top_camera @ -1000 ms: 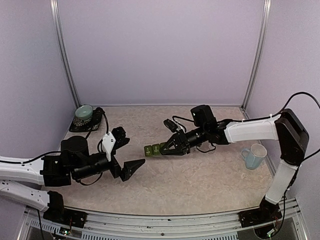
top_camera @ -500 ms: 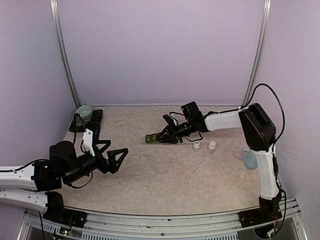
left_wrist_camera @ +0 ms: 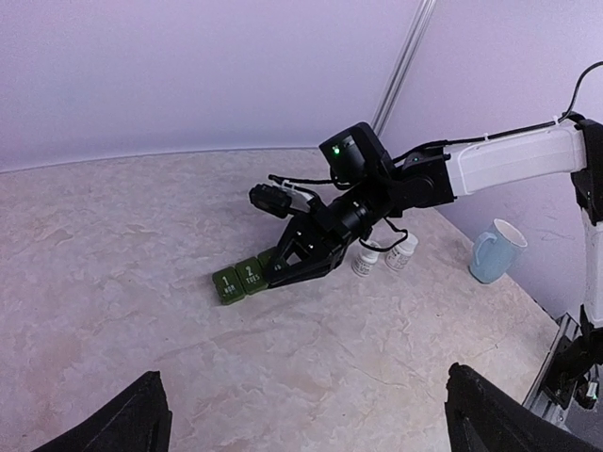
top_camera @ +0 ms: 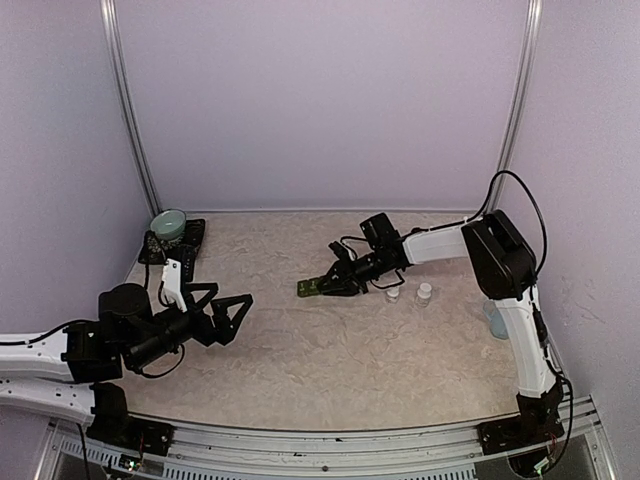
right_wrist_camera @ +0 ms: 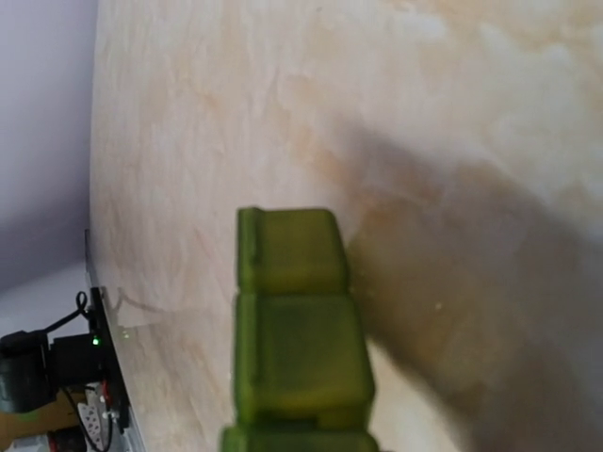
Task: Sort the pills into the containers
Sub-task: Place the pill container at the center of the board, then reset both arms
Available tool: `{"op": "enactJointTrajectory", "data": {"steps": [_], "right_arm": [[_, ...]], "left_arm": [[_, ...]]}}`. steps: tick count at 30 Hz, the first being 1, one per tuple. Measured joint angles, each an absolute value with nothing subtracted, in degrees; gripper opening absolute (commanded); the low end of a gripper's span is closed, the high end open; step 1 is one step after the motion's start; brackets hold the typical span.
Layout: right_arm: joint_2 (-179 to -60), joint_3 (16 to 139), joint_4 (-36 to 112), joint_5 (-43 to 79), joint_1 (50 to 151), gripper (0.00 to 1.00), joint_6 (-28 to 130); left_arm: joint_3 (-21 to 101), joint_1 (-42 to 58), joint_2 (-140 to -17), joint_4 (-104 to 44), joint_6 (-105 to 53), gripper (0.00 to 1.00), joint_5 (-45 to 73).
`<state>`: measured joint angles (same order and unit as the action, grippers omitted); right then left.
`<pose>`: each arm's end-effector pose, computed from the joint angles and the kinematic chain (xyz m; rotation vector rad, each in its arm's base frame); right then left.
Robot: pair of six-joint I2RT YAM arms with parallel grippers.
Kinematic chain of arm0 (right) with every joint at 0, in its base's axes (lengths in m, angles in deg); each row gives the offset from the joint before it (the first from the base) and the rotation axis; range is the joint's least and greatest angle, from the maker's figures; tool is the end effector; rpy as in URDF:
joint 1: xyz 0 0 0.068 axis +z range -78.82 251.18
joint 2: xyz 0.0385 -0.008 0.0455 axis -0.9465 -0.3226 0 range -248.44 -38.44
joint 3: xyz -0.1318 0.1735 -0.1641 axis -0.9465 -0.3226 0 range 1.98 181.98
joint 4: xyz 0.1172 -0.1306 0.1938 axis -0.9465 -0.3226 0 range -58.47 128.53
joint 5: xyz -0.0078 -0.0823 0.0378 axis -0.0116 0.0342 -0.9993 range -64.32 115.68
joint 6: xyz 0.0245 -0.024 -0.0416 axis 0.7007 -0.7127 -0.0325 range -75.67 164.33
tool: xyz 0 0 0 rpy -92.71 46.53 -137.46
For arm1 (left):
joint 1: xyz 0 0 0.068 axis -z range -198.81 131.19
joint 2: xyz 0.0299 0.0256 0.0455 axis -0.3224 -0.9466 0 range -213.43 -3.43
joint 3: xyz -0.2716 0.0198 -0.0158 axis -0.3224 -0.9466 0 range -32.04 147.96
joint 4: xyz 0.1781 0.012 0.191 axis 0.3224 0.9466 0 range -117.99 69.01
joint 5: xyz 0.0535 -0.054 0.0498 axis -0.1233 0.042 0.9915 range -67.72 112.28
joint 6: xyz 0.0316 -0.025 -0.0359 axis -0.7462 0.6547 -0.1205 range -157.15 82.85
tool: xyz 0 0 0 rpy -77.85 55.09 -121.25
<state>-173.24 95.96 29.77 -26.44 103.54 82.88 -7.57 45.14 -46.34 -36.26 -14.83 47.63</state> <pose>0.4012 0.2874 0.1131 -0.3304 2.6473 1.6065 0.0939 -0.1573 0.2538 0.3149 1.7579 -0.7159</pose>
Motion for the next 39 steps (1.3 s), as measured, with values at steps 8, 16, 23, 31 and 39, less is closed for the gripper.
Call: {"op": "enactJointTrajectory", "data": {"steps": [8, 16, 23, 31, 39], "right_arm": [[-173.24, 96.02, 27.19, -24.65, 103.19, 0.59, 81.61], [-172.06, 97.49, 23.89, -21.3, 102.6, 0.76, 78.51], [-170.36, 99.69, 18.49, -14.53, 101.55, 0.99, 74.44], [-165.88, 99.52, 12.16, -3.64, 101.31, 1.0, 67.77], [-132.09, 69.55, 30.67, 12.12, 101.33, 1.0, 61.06]], "left_arm": [[-7.6, 45.14, -46.04, -36.26, -14.37, 0.99, 48.11], [-8.32, 45.14, -44.22, -36.5, -13.97, 0.99, 48.22], [-8.56, 45.14, -44.2, -36.42, -13.76, 0.99, 48.33], [-8.51, 45.14, -43.79, -35.1, -12.93, 0.99, 50.29], [-4.58, 44.46, -43.39, -28.39, -11.35, 0.99, 53.86]]}}
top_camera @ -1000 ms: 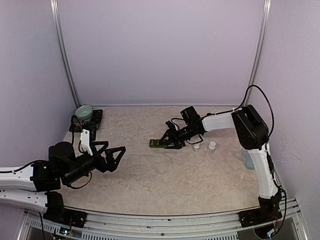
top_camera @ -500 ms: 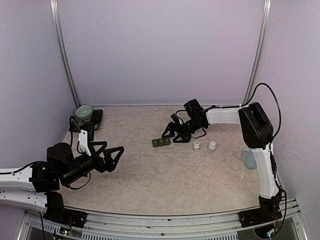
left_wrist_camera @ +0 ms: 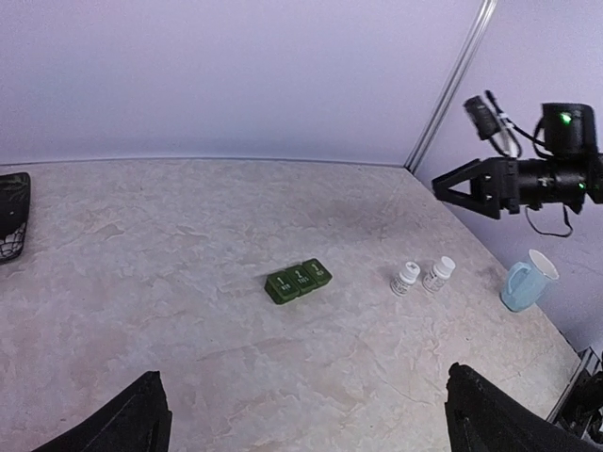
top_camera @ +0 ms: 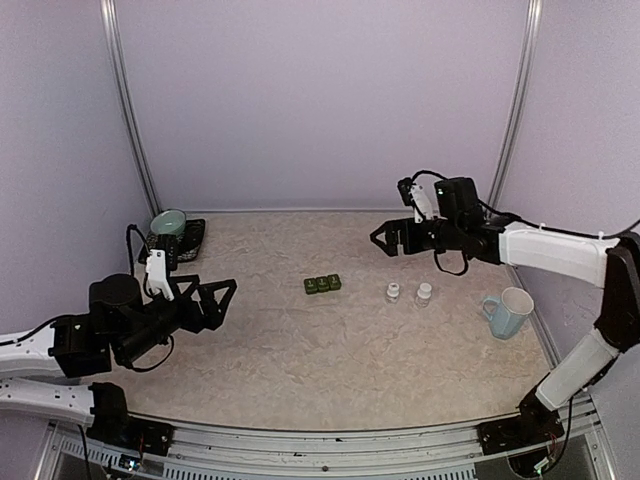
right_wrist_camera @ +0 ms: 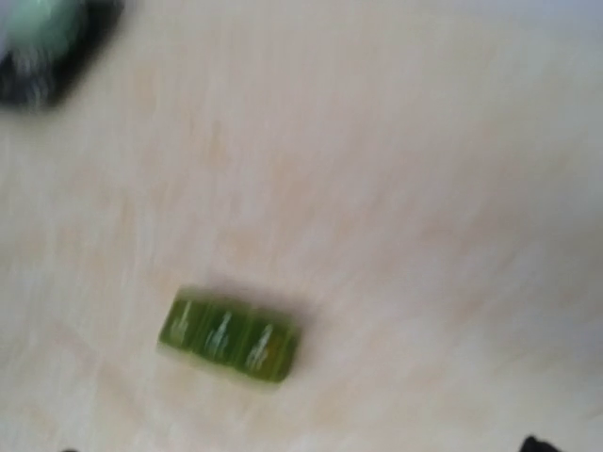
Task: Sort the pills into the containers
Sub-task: Reset both arms
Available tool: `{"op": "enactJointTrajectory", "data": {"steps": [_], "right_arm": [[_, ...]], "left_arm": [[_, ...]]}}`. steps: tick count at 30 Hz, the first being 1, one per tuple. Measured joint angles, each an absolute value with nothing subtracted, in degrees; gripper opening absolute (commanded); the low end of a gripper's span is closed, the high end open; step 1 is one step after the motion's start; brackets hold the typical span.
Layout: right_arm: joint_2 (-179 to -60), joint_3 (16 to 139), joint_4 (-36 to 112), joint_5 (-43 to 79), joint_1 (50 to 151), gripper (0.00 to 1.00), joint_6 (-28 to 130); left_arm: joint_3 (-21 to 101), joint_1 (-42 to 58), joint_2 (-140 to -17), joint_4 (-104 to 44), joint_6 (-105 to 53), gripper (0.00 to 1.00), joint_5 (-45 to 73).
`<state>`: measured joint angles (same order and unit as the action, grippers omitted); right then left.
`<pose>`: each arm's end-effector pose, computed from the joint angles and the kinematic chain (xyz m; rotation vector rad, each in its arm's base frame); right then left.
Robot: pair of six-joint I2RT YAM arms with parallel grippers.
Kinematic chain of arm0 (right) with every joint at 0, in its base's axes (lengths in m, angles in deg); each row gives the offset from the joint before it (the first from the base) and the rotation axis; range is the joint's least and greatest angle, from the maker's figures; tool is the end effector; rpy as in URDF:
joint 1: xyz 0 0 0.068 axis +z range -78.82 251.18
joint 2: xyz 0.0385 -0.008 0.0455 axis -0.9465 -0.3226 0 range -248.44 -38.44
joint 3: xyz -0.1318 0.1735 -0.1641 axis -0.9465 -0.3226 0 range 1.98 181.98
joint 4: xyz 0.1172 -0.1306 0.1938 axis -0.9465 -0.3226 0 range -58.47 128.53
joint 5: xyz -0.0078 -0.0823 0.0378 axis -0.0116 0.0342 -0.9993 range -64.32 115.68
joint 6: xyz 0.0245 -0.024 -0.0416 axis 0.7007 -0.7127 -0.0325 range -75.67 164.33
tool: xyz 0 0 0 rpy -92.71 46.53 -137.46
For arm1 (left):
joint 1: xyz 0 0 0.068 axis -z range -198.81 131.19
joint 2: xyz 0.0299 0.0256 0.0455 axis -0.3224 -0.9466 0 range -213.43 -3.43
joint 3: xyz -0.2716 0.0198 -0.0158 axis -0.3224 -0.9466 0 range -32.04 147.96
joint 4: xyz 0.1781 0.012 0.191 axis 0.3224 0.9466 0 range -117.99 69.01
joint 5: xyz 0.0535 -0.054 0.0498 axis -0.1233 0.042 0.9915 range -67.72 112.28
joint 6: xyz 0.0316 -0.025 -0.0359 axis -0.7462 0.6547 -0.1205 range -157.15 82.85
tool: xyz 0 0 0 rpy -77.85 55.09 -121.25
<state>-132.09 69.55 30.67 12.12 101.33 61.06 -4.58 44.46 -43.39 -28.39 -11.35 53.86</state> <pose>0.3186 0.1947 0.2624 -0.4011 2.1995 0.7158 0.0940 -0.1451 0.2667 0.1831 1.7853 -0.6393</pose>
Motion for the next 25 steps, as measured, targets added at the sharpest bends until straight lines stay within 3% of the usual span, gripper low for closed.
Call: {"op": "enactJointTrajectory", "data": {"steps": [6, 14, 20, 25], "right_arm": [[-114.6, 53.16, 44.7, 23.81, 101.35, 1.0, 56.41], [-100.77, 40.33, 46.14, 35.7, 101.38, 1.0, 53.24], [-86.36, 36.31, 46.17, 42.39, 101.62, 1.0, 52.54], [-82.71, 35.85, 46.91, 45.12, 101.81, 1.0, 52.13]], "left_arm": [[-2.74, 37.01, -43.39, -24.66, -9.25, 0.99, 52.33], [-2.74, 20.46, -44.75, -23.0, -7.81, 0.99, 40.81], [-2.61, 17.97, -47.09, -23.0, -8.55, 0.99, 37.22], [-2.35, 17.86, -49.3, -23.35, -9.01, 0.99, 36.06]]}}
